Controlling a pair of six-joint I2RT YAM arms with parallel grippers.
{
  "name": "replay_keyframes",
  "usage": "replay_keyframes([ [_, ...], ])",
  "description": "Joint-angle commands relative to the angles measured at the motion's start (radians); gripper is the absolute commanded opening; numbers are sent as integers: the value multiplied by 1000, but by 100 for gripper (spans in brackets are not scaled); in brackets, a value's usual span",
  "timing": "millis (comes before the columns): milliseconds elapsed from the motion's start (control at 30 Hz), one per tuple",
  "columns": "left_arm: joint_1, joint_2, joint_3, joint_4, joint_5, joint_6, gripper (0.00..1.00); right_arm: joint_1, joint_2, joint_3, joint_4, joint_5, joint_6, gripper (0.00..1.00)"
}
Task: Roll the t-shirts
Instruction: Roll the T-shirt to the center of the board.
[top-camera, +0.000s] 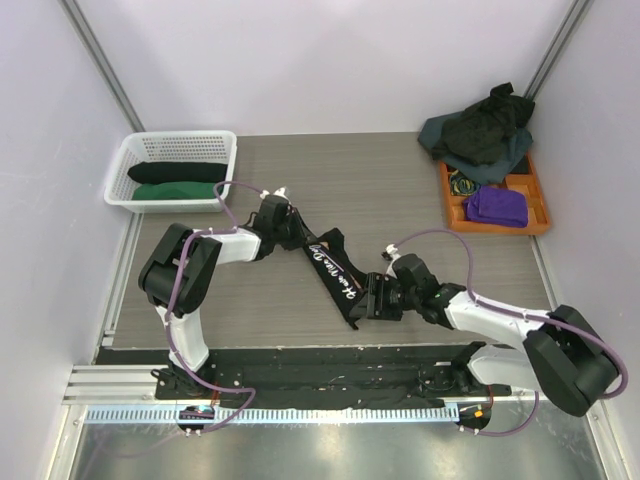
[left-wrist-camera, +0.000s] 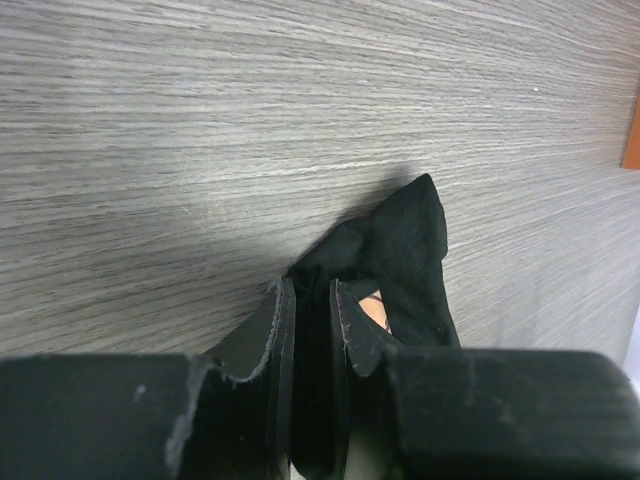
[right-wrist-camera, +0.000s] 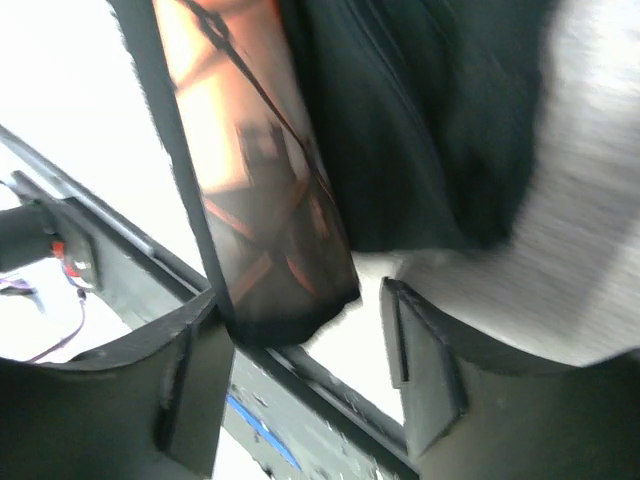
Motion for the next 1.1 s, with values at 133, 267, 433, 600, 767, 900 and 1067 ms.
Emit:
replay_keyframes([
  [133,-4,-43,35,-34,-75,48,0,13,-158,182,-424,171,-122,67],
  [267,-7,-49,43,-47,-78,54,0,14,-186,296,-526,203,-165,66],
  [433,-7,-49,52,-57,-76,57,0,14,-145,380,-518,189,-191,37],
  [600,-8,-36,57,-58,-70,57,0,14,-2,439,-439,120,-208,2],
  [767,-10,-32,64,-60,-67,54,0,14,124,359,-293,71,-174,1],
  [900,-10,-36,75,-80,-66,61,0,17,214,264,-198,74,-147,1],
  [1067,-10,-40,83,-101,-66,66,0,51,230,247,-185,109,-150,1],
])
